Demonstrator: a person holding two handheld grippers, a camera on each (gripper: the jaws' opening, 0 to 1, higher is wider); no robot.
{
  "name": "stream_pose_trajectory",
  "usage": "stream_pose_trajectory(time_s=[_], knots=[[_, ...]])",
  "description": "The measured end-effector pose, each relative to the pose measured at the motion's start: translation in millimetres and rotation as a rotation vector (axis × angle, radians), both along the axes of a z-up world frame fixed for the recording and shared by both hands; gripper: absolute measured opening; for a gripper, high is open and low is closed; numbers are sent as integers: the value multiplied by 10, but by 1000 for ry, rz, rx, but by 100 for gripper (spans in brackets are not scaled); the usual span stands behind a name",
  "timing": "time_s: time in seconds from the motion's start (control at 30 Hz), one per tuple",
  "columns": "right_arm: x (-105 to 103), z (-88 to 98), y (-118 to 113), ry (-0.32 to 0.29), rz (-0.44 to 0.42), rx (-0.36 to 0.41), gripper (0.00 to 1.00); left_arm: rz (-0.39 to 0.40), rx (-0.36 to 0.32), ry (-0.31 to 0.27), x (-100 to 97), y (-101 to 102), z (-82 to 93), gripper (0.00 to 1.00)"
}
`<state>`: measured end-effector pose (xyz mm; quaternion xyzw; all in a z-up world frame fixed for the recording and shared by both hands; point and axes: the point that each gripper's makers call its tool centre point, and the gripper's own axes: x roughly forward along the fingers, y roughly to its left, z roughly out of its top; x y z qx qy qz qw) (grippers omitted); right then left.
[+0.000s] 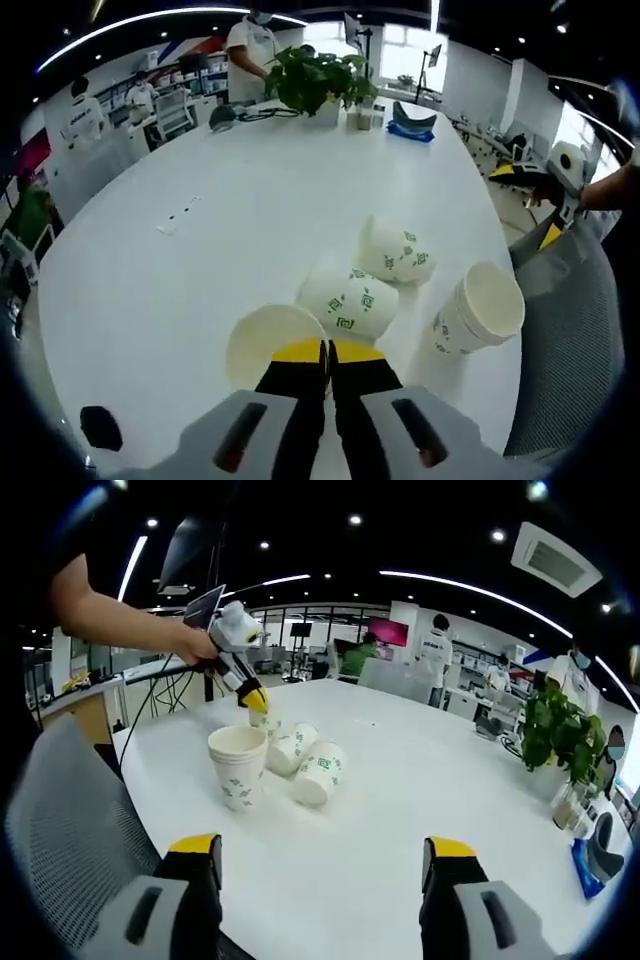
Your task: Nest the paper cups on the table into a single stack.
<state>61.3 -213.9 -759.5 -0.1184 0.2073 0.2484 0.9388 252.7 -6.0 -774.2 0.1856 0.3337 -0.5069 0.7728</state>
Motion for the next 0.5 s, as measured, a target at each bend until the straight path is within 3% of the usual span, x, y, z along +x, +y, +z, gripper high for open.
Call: stream_pose_trajectory(time_s=[0.37,0.5], knots=[[-3,-6,-6,-3,5,1,83,-41,-23,-46,-140,-103,224,0],[-6,-6,-5,-3,7,1,83,-69,-38,-66,-220,-119,415,0]])
